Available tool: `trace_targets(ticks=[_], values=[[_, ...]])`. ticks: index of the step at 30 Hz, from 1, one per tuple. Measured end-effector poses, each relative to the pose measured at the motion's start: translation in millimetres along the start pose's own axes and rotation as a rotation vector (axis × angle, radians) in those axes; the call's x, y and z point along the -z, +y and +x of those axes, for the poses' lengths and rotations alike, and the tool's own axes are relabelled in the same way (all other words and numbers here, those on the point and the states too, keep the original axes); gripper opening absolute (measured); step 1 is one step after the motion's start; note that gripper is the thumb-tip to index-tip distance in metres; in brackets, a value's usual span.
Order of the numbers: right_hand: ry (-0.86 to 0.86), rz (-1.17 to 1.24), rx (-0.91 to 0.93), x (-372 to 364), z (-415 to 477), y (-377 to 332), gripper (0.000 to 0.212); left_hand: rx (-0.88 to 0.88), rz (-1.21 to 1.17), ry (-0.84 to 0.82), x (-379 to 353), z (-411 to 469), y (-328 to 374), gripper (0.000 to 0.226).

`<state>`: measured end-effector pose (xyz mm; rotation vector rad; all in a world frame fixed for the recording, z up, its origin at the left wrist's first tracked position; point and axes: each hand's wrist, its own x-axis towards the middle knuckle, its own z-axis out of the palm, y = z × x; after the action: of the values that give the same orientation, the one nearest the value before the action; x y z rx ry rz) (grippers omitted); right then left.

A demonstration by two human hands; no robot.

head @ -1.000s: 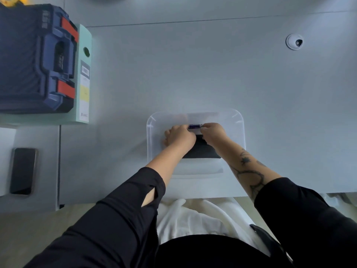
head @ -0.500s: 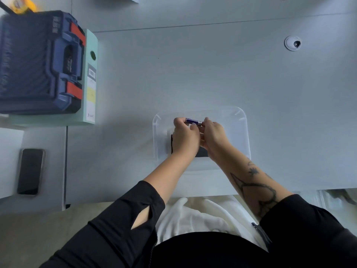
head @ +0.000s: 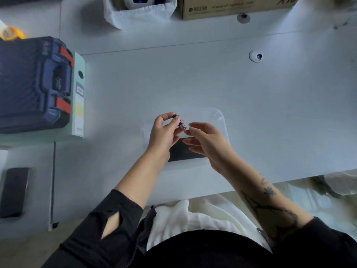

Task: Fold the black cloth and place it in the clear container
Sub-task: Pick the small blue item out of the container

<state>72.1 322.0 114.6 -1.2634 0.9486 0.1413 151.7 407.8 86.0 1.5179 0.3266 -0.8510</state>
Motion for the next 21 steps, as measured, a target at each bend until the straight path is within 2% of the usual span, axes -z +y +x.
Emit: trace_targets(ticks=[4, 7, 10, 14, 18, 21], values=[[-0.008, -0.140, 0.135, 30, -8, -4, 0.034, 0.021, 0.003, -0.134, -9, -17, 4, 0.009], [-0.073, -0.131, 0.158, 55, -8, -10, 0.033, 0.048, 0.006, -0.181, -29, -26, 2, 0.009], [-0.118, 0.046, 0.081, 84, -6, -13, 0.019, 0.083, 0.006, -0.207, -58, -33, -3, 0.006], [-0.195, 0.198, -0.068, 136, 2, -9, 0.027, 0.080, 0.078, -0.164, -113, -44, -18, 0.008], [-0.171, 0.229, -0.152, 179, 15, 5, 0.024, 0.070, 0.115, -0.068, -162, -46, -43, 0.005], [-0.147, 0.269, -0.221, 203, 27, 18, 0.032, 0.082, 0.102, -0.012, -190, -42, -63, 0.008]])
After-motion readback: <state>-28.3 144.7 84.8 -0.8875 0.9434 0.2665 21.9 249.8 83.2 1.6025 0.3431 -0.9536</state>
